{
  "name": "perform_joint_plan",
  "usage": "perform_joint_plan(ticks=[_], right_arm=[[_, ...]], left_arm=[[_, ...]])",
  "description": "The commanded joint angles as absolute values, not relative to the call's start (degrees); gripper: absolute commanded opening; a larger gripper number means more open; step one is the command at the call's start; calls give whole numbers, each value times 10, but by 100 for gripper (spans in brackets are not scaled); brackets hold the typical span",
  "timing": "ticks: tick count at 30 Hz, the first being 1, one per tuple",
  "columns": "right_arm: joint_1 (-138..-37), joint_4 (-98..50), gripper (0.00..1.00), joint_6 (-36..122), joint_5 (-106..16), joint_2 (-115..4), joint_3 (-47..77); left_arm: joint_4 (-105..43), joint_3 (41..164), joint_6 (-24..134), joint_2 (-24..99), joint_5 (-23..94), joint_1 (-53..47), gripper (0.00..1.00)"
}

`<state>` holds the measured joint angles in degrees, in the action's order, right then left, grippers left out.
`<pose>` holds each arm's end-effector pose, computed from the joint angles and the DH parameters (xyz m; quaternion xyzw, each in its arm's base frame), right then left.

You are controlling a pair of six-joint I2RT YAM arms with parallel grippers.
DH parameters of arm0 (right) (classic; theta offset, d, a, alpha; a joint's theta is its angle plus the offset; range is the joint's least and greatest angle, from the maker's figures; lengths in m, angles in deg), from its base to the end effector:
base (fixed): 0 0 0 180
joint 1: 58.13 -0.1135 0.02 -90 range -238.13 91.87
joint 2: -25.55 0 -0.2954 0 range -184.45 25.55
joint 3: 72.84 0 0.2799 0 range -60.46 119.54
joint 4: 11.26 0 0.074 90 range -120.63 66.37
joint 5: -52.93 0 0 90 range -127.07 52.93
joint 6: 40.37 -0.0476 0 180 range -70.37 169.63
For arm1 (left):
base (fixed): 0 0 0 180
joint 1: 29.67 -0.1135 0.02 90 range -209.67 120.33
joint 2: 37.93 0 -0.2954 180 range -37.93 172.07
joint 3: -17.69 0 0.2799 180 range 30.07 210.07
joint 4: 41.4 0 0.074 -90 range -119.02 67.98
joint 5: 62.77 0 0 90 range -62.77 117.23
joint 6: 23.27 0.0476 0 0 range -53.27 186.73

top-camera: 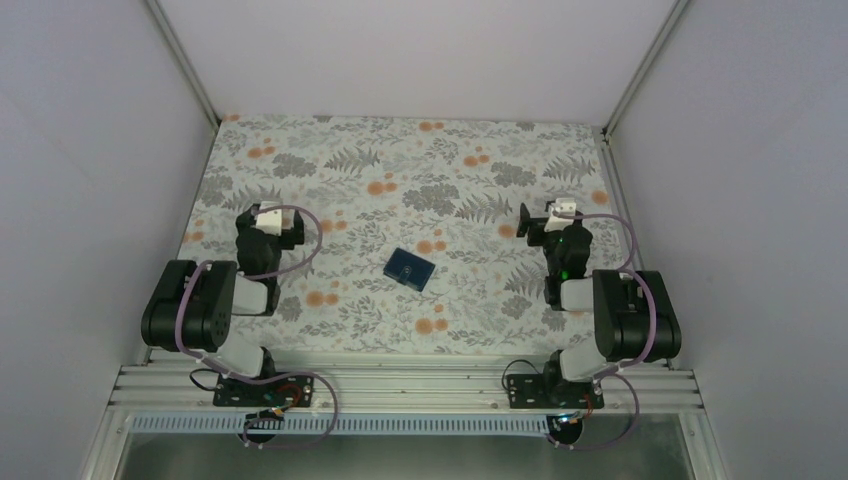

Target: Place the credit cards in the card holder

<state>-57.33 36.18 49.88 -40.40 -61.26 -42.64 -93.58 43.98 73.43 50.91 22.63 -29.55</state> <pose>0.2776 -0.0011 0.1554 -0.0152 0.7611 0.0162 0.6482 0.2625 0.0033 0.1386 0.0200 0.7677 0.0675 0.6370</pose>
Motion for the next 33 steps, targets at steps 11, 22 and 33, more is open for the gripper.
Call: perform_joint_plan(ticks=[11,22,33], right_arm=[[-567,402,100,495,-436,-614,-428],[-567,401,100,496,-437,-614,-426],[-562,397,100,494,-449,-617,-424]], left_arm=[[-997,442,730,510,252,-299,100],[-997,442,731,509,252,-299,100],[-997,442,731,510,252,-299,100]])
